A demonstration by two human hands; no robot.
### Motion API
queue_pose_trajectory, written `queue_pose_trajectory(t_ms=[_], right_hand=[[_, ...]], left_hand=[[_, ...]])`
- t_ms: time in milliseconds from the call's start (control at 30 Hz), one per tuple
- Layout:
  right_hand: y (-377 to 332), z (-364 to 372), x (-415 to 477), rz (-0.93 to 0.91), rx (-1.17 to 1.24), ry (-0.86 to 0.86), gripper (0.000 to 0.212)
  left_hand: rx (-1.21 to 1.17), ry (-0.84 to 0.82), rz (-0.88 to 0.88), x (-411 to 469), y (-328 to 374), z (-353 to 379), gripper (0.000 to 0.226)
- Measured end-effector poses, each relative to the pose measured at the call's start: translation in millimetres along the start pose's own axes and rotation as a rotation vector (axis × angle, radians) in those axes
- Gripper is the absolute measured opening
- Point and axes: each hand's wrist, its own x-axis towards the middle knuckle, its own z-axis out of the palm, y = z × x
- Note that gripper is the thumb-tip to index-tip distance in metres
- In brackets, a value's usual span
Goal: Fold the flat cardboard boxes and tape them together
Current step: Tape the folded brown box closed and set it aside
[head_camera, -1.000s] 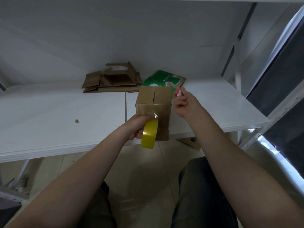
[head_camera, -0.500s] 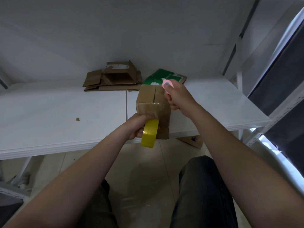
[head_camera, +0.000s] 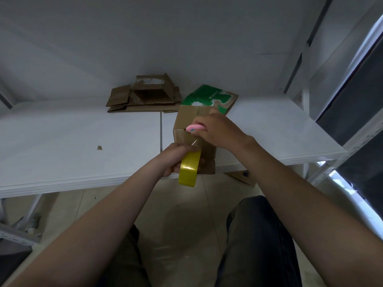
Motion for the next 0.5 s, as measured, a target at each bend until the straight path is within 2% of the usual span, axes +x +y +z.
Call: queue_pose_trajectory(t_ms=[367,500], right_hand=[[-8,-1,5,-0.104,-0.297,-0.123,0.027],[-12,4,6,-0.115,-0.417,-0.104,0.027]], left_hand=[[-0.036,-0.025,-0.007,-6,-3,8,0.027],[-0.062,-0.011,0.021,-9,-6,9,0.026]])
